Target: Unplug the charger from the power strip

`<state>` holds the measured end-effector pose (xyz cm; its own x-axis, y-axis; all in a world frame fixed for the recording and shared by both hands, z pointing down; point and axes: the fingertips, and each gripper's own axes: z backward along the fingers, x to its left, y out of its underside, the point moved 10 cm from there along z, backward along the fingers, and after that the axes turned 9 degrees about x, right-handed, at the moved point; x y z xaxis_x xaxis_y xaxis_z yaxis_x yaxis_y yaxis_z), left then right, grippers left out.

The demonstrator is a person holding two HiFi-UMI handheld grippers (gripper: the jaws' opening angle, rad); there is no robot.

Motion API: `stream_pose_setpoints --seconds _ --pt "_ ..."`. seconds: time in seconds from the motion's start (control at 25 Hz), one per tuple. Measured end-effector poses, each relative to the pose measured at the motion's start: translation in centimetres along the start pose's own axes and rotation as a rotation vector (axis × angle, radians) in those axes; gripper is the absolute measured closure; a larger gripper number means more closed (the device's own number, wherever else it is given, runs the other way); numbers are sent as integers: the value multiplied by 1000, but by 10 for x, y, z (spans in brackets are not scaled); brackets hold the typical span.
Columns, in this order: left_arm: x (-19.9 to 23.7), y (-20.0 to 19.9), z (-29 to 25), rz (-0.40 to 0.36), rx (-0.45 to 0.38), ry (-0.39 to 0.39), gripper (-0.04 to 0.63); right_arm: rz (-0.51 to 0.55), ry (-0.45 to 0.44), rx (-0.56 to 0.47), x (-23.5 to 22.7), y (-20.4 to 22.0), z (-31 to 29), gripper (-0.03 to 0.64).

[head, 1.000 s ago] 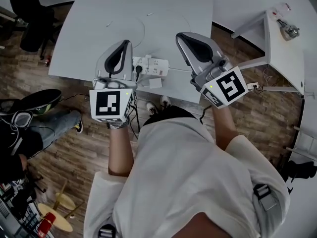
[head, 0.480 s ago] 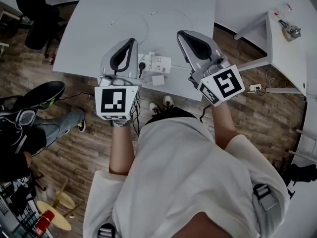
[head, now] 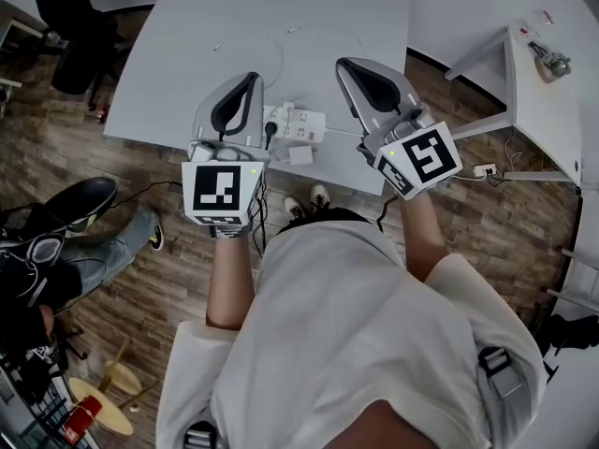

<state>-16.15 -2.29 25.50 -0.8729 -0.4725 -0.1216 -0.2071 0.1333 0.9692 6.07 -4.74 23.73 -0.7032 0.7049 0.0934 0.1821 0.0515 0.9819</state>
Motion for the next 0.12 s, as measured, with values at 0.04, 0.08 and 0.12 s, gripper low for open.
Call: stream_pose_setpoints --seconds 0.04,0.08,0.12 --pt "0 1 0 -4 3 0 589 0 1 1 0 0 -1 617" --pt "1 1 -1 -9 7 -1 590 0 1 2 0 1 -2 617" --pt "1 2 -1 -15 10 -2 589 -1 2 3 0 1 -3 617"
